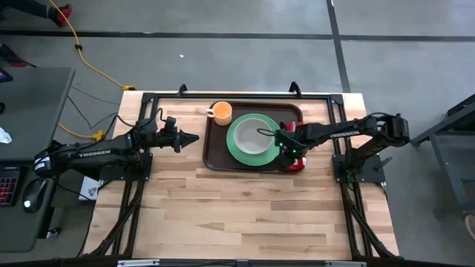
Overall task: Set up tray
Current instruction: Adjust the silverware on top of red table napkin on the brown tray
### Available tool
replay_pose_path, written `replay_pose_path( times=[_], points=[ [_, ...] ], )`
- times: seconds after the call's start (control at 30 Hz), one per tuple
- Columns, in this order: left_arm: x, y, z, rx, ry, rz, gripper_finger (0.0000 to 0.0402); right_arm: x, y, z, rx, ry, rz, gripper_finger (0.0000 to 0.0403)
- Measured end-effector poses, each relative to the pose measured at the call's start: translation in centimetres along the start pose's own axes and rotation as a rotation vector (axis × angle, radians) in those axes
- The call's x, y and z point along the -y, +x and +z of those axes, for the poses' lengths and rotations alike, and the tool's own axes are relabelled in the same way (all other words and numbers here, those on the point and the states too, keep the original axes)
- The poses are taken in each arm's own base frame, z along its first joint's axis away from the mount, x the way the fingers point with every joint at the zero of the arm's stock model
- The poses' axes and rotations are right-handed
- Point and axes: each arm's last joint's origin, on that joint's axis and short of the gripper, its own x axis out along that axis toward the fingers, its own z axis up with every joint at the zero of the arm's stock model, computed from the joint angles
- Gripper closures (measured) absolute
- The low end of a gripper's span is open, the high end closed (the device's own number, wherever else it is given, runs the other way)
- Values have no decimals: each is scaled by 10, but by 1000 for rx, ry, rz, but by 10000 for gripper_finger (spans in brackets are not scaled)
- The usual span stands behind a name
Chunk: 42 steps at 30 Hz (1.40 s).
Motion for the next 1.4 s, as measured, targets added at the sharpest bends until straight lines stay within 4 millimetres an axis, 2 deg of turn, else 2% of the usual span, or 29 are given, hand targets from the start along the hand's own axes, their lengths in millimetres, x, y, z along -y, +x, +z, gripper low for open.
replay_pose_path(
  times=[0.33, 0.63, 1.4],
  points=[
    [0, 0, 0, 0, 3, 0, 295, -2, 0, 2, 16, -1, 24, 274],
    [0, 0, 0, -1, 3, 0, 295, 4, 12, -6, -27, 29, 58, 274],
    [0, 0, 0, -1, 3, 0, 295, 2, 12, -3, -3, 25, 85, 274]
  ],
)
